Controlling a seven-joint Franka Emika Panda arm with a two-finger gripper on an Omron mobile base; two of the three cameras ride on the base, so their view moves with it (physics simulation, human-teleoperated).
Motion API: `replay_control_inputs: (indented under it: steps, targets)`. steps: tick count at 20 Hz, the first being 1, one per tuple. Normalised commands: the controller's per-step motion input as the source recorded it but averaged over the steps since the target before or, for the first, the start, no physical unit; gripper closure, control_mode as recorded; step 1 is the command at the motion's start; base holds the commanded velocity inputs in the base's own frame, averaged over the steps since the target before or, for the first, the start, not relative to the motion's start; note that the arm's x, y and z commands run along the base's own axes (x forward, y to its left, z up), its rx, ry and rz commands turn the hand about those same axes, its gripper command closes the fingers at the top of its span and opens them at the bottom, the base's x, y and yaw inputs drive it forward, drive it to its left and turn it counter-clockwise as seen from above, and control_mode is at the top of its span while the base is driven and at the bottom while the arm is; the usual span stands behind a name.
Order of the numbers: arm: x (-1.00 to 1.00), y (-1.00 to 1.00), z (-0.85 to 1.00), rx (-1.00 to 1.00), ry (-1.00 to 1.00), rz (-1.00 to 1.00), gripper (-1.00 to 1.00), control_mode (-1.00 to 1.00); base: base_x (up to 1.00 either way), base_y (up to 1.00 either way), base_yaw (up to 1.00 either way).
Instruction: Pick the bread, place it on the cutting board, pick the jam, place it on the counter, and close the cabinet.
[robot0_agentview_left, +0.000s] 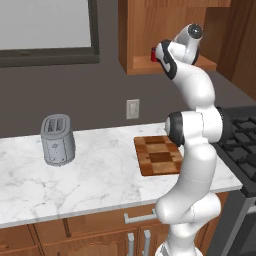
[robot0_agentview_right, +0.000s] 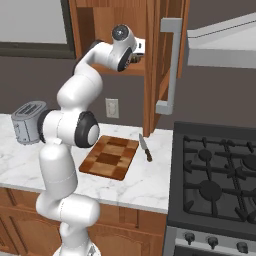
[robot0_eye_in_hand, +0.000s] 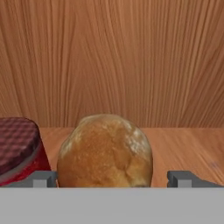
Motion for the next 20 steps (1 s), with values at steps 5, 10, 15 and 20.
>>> replay_control_inputs:
  steps: [5,10,15,20]
  targets:
    - [0.1,0.0,-0.03,0.0,0.02,0.0,-1.0,-1.0,0.0,0.0,0.0]
    - [0.17,0.0,0.0,0.0,0.0,0.0,-1.0,-1.0,0.0,0.0,0.0]
    - [0.08,0.0,-0.01,0.0,0.03,0.0,1.0,-1.0,0.0,0.0,0.0]
    - [0.05,0.0,-0.02,0.0,0.03,0.0,1.0,-1.0,0.0,0.0,0.0]
